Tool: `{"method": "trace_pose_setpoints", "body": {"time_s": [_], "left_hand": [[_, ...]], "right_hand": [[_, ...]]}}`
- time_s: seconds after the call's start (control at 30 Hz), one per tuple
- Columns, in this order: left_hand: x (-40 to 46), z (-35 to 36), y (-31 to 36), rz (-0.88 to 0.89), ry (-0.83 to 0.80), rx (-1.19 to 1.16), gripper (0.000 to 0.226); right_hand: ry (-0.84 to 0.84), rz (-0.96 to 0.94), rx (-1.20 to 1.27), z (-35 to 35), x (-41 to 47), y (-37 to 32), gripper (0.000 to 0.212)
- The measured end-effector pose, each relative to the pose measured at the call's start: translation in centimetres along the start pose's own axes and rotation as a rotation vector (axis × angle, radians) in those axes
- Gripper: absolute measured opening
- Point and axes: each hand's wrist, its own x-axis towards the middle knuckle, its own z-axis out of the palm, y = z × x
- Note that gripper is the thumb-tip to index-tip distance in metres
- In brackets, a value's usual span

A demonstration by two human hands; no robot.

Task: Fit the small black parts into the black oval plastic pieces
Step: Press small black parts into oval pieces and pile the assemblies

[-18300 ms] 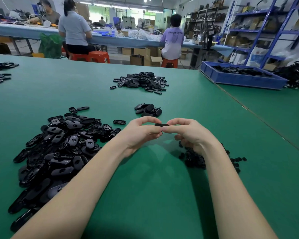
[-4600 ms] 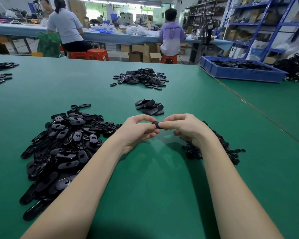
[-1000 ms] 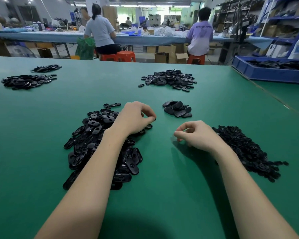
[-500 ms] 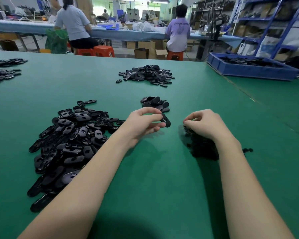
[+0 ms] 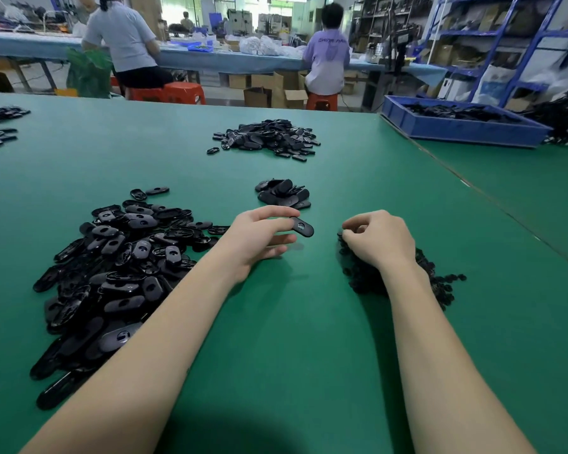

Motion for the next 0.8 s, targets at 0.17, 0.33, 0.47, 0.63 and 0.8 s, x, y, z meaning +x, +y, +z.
{"method": "trace_pose_setpoints", "body": {"time_s": [0.17, 0.33, 0.47, 0.63, 0.8], "left_hand": [[0.0, 0.0, 0.0, 0.003, 0.006, -0.003, 0.015], [0.0, -0.1, 0.0, 0.005, 0.017, -0.019, 0.015], [0.1, -0.1, 0.0, 0.009, 0.036, -0.028, 0.015], [0.2, -0.2, 0.0, 0.013, 0.076, -0.055, 0.015], [0.3, -0.4, 0.1, 0.025, 0.096, -0.078, 0.016]], "right_hand": [[0.046, -0.013, -0.057, 0.8, 0.0, -0.2, 0.017], [0.036, -0.031, -0.025, 0.8, 0.0, -0.3, 0.012], [0.004, -0.058, 0.350, 0.8, -0.1, -0.8, 0.008], [-0.157, -0.141, 0.719, 0.4, -1.1, -2.5, 0.005], [-0.235, -0.151, 0.748, 0.2, -1.4, -2.7, 0.015]]}}
